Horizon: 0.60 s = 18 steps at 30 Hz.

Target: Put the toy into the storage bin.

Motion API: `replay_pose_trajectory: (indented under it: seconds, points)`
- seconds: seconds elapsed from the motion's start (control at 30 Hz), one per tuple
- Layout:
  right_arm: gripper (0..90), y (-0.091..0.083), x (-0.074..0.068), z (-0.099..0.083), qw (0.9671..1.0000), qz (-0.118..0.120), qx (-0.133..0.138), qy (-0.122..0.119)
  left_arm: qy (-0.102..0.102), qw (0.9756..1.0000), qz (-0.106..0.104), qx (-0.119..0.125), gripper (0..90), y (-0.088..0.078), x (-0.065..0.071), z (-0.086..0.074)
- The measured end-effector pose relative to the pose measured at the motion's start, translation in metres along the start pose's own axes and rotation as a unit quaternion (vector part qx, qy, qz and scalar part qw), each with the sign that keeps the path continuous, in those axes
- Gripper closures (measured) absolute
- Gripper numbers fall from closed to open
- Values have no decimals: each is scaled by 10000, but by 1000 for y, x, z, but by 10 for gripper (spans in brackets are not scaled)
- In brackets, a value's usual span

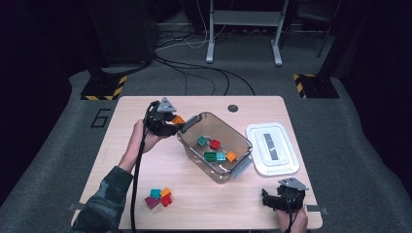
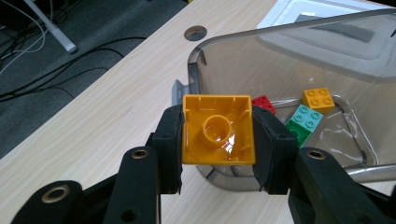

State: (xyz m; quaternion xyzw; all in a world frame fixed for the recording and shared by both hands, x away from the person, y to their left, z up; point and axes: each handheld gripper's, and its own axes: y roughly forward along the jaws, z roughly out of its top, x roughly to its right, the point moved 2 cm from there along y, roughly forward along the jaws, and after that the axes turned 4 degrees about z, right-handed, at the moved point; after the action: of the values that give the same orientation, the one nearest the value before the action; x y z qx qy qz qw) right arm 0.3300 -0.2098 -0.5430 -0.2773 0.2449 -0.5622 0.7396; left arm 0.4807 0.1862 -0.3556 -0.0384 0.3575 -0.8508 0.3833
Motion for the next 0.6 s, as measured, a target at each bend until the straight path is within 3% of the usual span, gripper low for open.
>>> replay_pose_trajectory:
  seconds: [0.3,0.6]
  points:
    - [35,0,0,0,10000,1,-1,2,88,9997,-216,-112,584,24,10,8]
    - [35,0,0,0,10000,2,-1,2,140,9990,-297,-304,584,43,21,12]
